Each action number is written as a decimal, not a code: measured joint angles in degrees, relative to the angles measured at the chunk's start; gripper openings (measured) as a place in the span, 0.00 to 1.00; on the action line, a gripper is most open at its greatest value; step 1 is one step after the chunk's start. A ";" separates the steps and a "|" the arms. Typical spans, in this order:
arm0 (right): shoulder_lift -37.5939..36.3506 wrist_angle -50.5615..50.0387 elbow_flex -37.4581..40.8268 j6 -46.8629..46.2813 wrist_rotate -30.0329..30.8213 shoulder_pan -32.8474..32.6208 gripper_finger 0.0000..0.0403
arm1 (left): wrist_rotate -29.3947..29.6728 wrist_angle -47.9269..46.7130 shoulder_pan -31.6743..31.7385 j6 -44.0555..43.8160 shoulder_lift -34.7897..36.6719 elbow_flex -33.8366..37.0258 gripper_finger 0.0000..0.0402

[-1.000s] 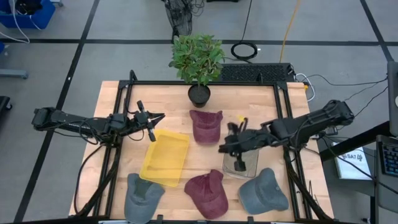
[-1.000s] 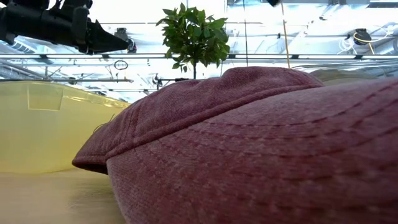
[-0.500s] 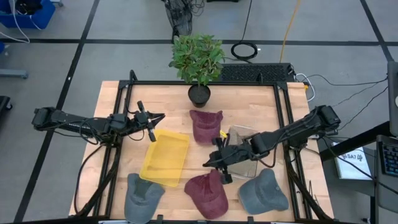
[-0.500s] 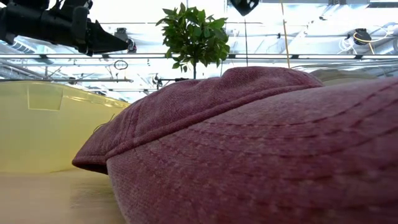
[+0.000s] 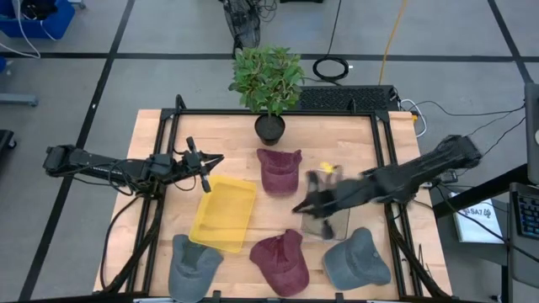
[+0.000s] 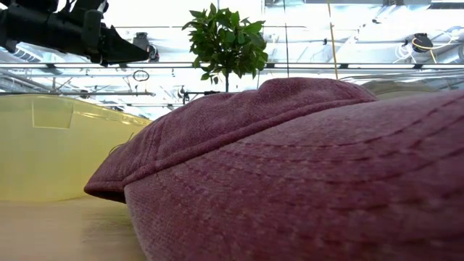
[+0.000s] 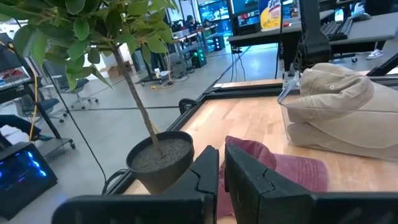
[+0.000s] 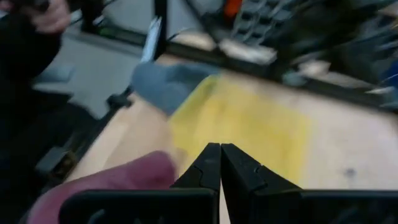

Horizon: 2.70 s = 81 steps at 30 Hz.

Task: Pick & Place hat
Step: Put the bottom red cap into the yellow bin

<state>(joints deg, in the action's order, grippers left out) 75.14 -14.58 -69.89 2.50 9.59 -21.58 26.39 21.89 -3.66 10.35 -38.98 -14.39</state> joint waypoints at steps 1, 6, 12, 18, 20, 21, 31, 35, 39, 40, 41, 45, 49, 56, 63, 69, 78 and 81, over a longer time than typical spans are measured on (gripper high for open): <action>-3.38 0.06 1.78 0.53 1.70 -0.07 0.00 | 0.00 -0.09 0.00 0.00 0.00 0.00 0.09; -20.05 12.29 16.76 0.13 6.85 -0.06 0.00 | 0.00 -0.37 0.00 -0.02 0.00 -0.02 0.09; -32.08 31.96 39.11 1.57 8.71 0.24 0.00 | 0.02 -0.17 0.00 -0.07 0.00 0.00 0.09; -37.48 50.03 56.19 6.11 14.28 0.94 0.00 | -0.68 0.20 0.00 -1.74 0.00 -0.02 0.09; -38.89 54.27 59.70 7.64 14.37 0.96 0.00 | -1.10 -0.38 0.00 -1.90 0.00 -0.02 0.09; -39.62 55.47 60.93 8.28 14.37 0.96 0.00 | -1.07 -0.38 0.00 -1.92 0.00 -0.02 0.09; -47.17 56.13 65.38 12.35 10.74 0.98 0.00 | -0.02 -0.39 0.00 -5.55 0.00 -0.02 0.09; -51.42 55.71 66.82 12.49 10.06 0.96 0.00 | 0.07 -0.41 0.00 -9.15 0.00 -0.02 0.09; -55.19 50.63 67.02 10.51 7.54 0.98 0.00 | 0.07 -1.21 0.00 -12.32 0.00 -0.02 0.09; -55.83 49.58 67.02 9.67 6.79 0.98 0.00 | 0.05 -1.53 0.00 -12.66 0.00 -0.02 0.09; -56.37 48.27 67.06 9.07 6.63 0.98 0.00 | 0.00 -1.96 -0.02 -13.04 0.00 -0.02 0.09; -56.93 45.13 67.13 7.79 6.72 0.98 0.00 | -0.93 -3.36 -0.02 -13.72 0.00 -0.02 0.09; -56.95 42.89 67.15 8.28 8.15 0.98 0.00 | -0.96 -3.85 -0.02 -14.10 0.00 -0.02 0.09; -56.88 37.70 67.21 8.16 17.21 1.01 0.00 | -0.94 -3.78 -0.02 -14.38 0.00 -0.02 0.09; -56.88 37.85 67.23 7.28 17.37 0.98 0.00 | -2.29 -3.84 -0.03 -14.10 -1.53 -3.40 0.09; -56.88 38.58 67.26 8.43 17.37 0.98 0.00 | -8.31 -11.67 -3.39 -16.43 -11.85 -14.12 0.14; -56.88 38.53 67.28 9.64 17.37 0.98 0.00 | -1.45 -36.87 -15.75 -23.04 -34.83 -40.25 0.38; -56.88 38.55 67.28 9.49 17.37 0.98 0.00 | -5.86 -40.32 -19.29 -25.21 -41.66 -47.02 0.46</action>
<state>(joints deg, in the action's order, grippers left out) 18.26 23.97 -2.61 11.99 26.96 -20.60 20.53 -18.43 -22.95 -14.86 -80.64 -61.41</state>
